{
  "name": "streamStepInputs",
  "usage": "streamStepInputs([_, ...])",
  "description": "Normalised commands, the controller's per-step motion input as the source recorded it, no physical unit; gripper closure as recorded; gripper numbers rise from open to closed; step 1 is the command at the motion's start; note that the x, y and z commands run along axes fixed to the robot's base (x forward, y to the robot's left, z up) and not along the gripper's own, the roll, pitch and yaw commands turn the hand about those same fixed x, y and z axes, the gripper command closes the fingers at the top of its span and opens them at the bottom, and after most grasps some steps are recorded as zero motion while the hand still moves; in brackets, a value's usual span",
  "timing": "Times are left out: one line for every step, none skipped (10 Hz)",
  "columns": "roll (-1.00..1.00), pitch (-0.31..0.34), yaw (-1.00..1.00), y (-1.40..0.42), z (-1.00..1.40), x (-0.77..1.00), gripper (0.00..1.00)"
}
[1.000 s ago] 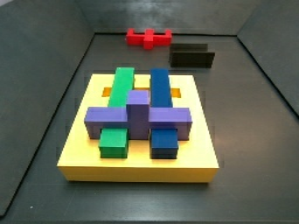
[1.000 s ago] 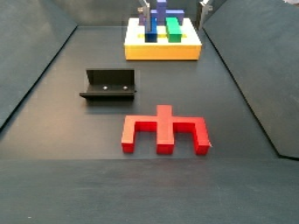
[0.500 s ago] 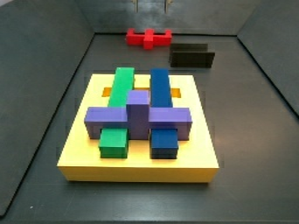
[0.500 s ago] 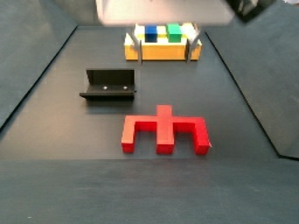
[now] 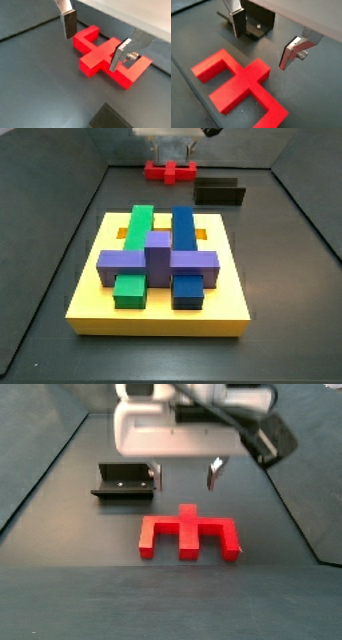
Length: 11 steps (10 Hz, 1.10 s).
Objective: Pick up the red object. Move up. Place the red object on the fixture. Regrasp the red object. Move to above the board. Insert the red object.
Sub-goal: Pick up the red object.
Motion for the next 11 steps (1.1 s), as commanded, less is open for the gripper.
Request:
streamStepInputs([0.0, -0.131, -0.17, 0.05, -0.66, 0.0, 0.0])
streamStepInputs([0.0, -0.15, -0.26, 0.12, -0.58, -0.07, 0.0])
streamStepInputs([0.0, -0.113, -0.21, 0.21, -0.54, -0.03, 0.0])
streamStepInputs([-0.03, -0.147, -0.13, 0.27, -0.46, -0.17, 0.0])
streamStepInputs([-0.15, -0.206, 0.0, 0.28, -0.33, -0.14, 0.0])
streamStepInputs([-0.09, -0.163, 0.0, 0.0, -0.14, 0.0, 0.0])
streamStepInputs([-0.05, -0.126, 0.0, 0.0, -0.04, 0.0, 0.0])
streamStepInputs([0.0, 0.0, 0.0, 0.0, 0.0, 0.0, 0.0])
streamStepInputs([0.0, 0.0, 0.0, 0.0, 0.0, 0.0, 1.0])
streamStepInputs([0.0, 0.0, 0.0, 0.0, 0.0, 0.0, 1.0])
streamStepInputs([0.0, 0.0, 0.0, 0.0, 0.0, 0.0, 1.0])
